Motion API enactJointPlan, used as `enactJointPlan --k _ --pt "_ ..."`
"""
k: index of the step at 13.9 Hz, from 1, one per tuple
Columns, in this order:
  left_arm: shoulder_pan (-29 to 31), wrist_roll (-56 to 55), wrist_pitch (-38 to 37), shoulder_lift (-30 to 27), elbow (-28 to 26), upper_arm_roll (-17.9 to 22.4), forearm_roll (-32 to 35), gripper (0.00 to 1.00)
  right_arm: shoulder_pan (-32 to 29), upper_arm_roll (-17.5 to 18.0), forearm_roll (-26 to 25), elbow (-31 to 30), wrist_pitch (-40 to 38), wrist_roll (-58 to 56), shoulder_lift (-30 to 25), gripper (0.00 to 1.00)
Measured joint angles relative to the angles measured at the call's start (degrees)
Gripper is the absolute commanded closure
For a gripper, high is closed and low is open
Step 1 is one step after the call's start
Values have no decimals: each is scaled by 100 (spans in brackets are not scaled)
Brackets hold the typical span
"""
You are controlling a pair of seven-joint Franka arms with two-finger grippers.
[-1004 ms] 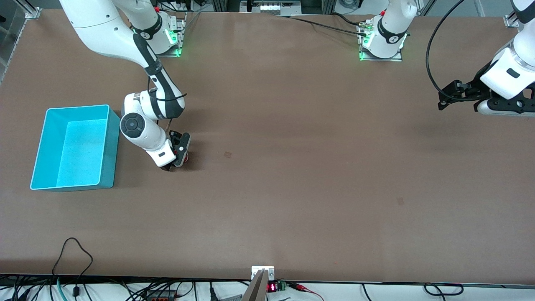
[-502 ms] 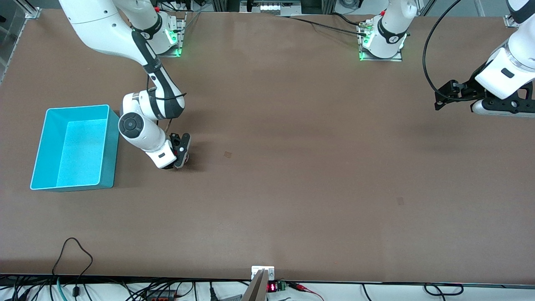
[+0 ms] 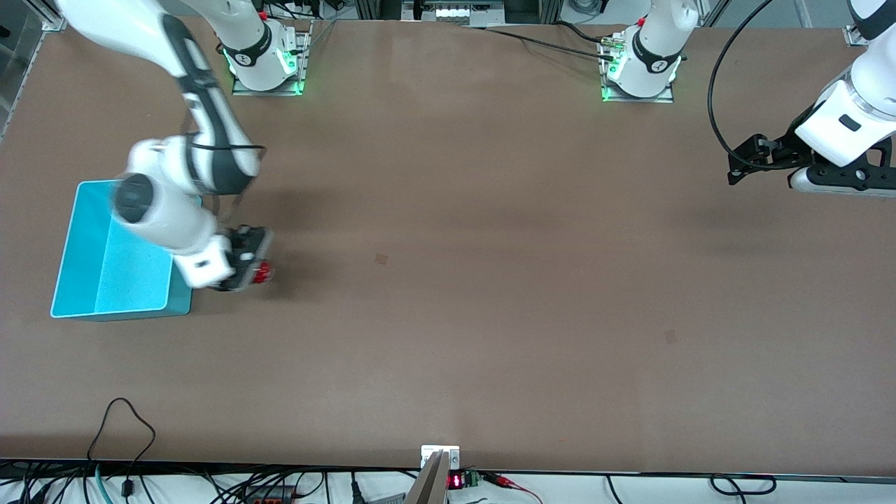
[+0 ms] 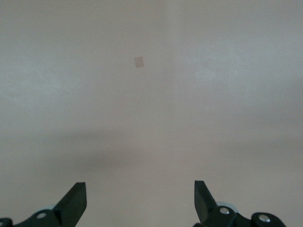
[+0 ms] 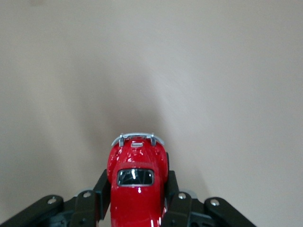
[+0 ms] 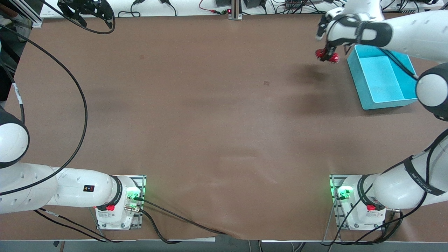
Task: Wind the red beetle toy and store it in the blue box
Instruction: 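Lift the car with the right gripper and carry it over the box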
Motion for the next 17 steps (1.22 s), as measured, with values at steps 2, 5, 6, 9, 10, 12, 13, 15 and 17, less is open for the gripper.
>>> enactJointPlan --k 2,5,6,9,10,12,13,15,17 --pt "0 0 0 2 0 -4 0 0 -574 -20 6 211 -247 36 -82 82" --pt "0 -1 0 3 0 -8 0 0 -1292 -33 25 363 -307 615 3 82" --pt "1 -1 0 4 0 -8 0 0 -1462 -33 26 366 -309 965 46 86" --pt "11 -4 0 5 0 -6 0 0 -1806 -33 30 377 -782 2133 132 98" --pt "15 -4 0 5 0 -5 0 0 -1878 -32 31 377 -1124 2620 139 98" --pt "15 -4 0 5 0 -6 0 0 -1978 -32 31 375 -1513 3387 184 100" --pt "14 -4 0 5 0 -8 0 0 -2025 -33 21 373 -1549 3543 237 100" --pt "3 -4 0 5 17 -48 -1 0 -2164 -38 -45 368 -1365 3608 487 100" --pt "-10 -4 0 6 80 -118 -1 0 -2291 -42 -112 365 -877 3589 838 98"
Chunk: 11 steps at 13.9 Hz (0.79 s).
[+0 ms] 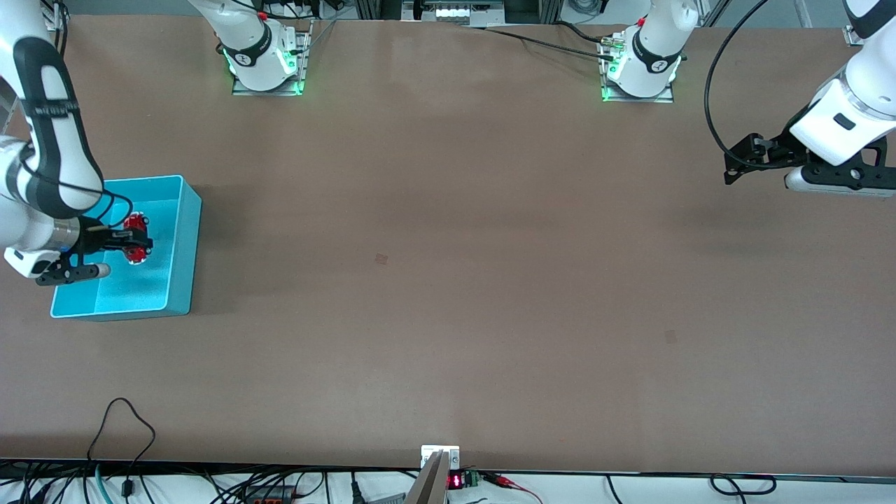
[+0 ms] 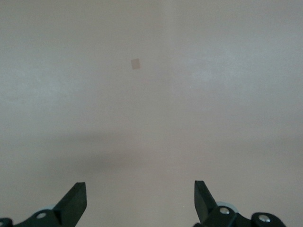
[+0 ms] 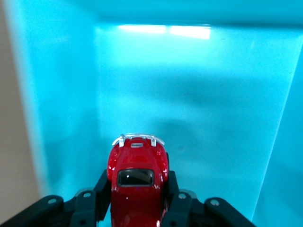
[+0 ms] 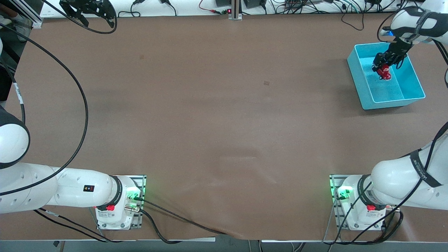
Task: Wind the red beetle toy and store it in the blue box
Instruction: 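Lift the car with the right gripper and carry it over the box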
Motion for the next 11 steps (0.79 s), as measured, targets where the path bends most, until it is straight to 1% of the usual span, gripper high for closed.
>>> enactJointPlan --k 3,5,6,7,8,11 --pt "-17 -1 0 1 48 -27 0 0 -128 0 -23 12 510 -83 408 94" --pt "-11 -1 -8 9 48 -25 0 0 -140 1 -24 12 621 -87 493 80" --pt "-10 -2 -15 13 48 -25 0 0 -139 6 -23 5 671 -87 501 57" --pt "-8 -2 -18 18 49 -25 0 0 -138 10 -24 -23 795 -87 504 18" --pt "-6 -2 -19 22 49 -24 0 0 -135 12 -24 -72 971 -87 504 0" --pt "-1 -2 -22 35 49 -21 0 0 -134 12 -43 -171 1169 -91 505 0"
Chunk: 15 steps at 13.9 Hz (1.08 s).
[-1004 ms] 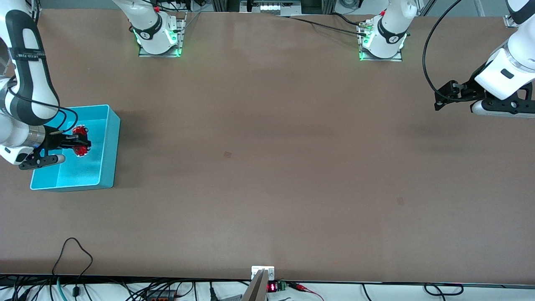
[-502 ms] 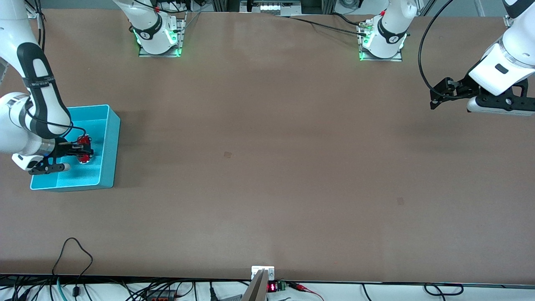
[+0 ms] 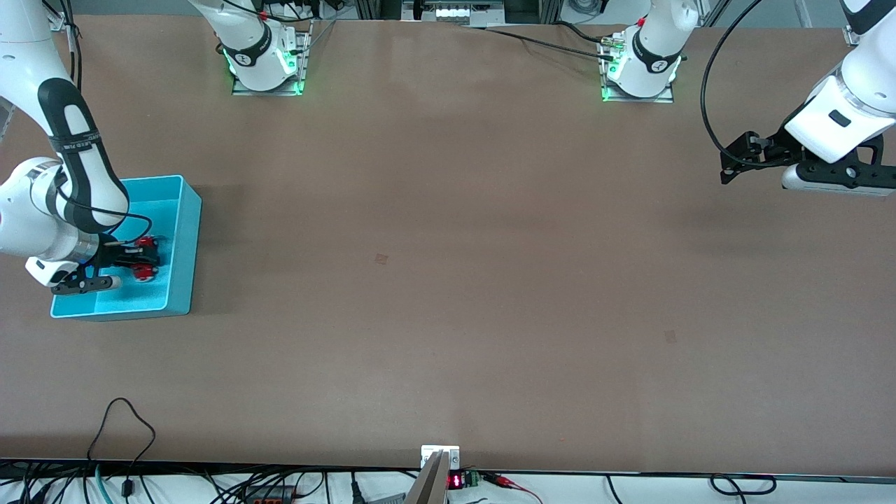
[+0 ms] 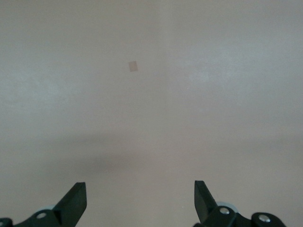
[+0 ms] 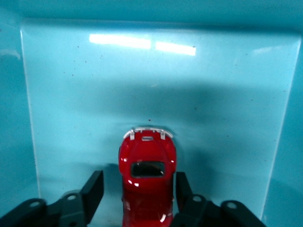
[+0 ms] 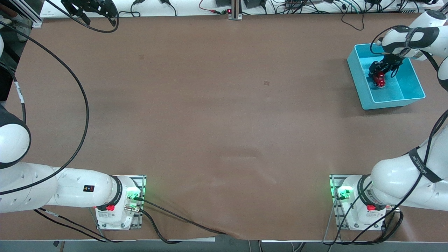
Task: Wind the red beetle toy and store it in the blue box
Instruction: 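Lower the car into the blue box and open the right gripper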
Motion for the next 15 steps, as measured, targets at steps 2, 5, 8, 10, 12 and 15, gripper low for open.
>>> enactJointPlan --k 2,5,8,10,12,15 --pt "12 0 -2 5 2 1 0 0 3 1 -2 1 1 -5 -8 0" --pt "46 -2 -197 5 37 45 0 0 36 18 -7 48 -96 -9 -185 0" --pt "161 -2 -348 8 50 78 0 0 164 59 -8 173 -701 -8 -734 0" --pt "169 -2 -348 17 60 68 0 0 305 85 -8 304 -1260 -7 -1158 0" --pt "164 -2 -348 20 67 32 0 0 497 99 -4 529 -1767 -2 -1480 0" --pt "145 -2 -359 19 80 -9 0 0 871 126 6 1004 -2534 258 -1735 0"
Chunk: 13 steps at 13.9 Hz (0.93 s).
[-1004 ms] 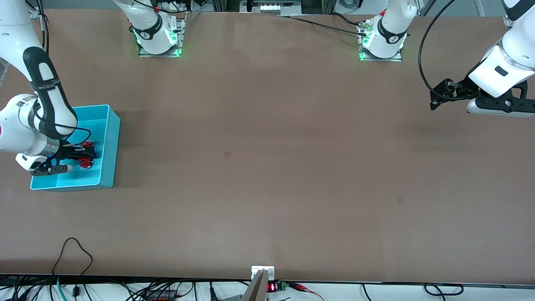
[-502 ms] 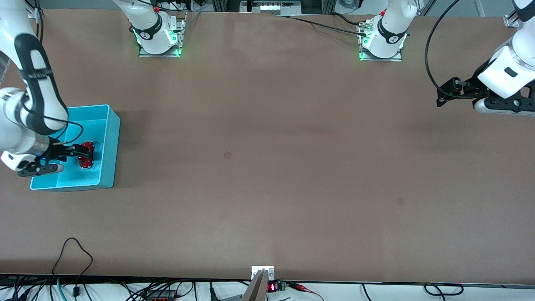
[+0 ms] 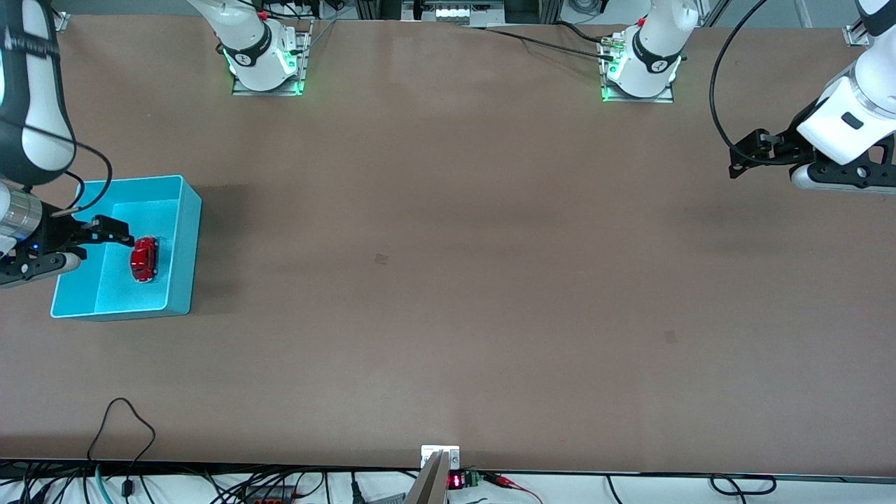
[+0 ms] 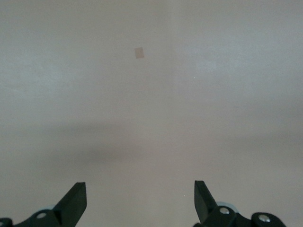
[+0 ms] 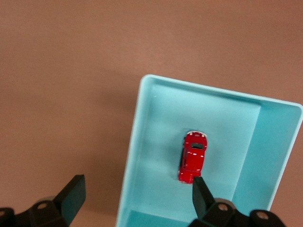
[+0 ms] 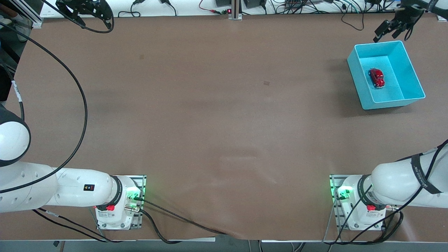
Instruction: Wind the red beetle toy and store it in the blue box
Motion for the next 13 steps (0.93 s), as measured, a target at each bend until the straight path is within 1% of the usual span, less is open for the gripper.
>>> enactJointPlan --k 3,6,8,10,12,13 --pt "-11 0 -90 0 6 -4 0 0 513 18 3 327 -468 893 -93 0" --pt "-10 4 -129 1 9 -3 0 0 1019 25 2 408 -904 1821 -370 0" --pt "-7 4 -164 1 11 -2 0 0 1115 21 -11 424 -1051 1918 -631 0" --pt "4 5 -178 1 12 3 0 0 1088 -68 -95 477 -1100 1885 -853 0" --pt "-1 4 -207 1 21 -5 0 0 1050 -203 -315 692 -1121 1811 -946 0" --pt "-1 4 -236 0 25 -6 0 0 1035 -256 -342 799 -1181 1811 -947 0"
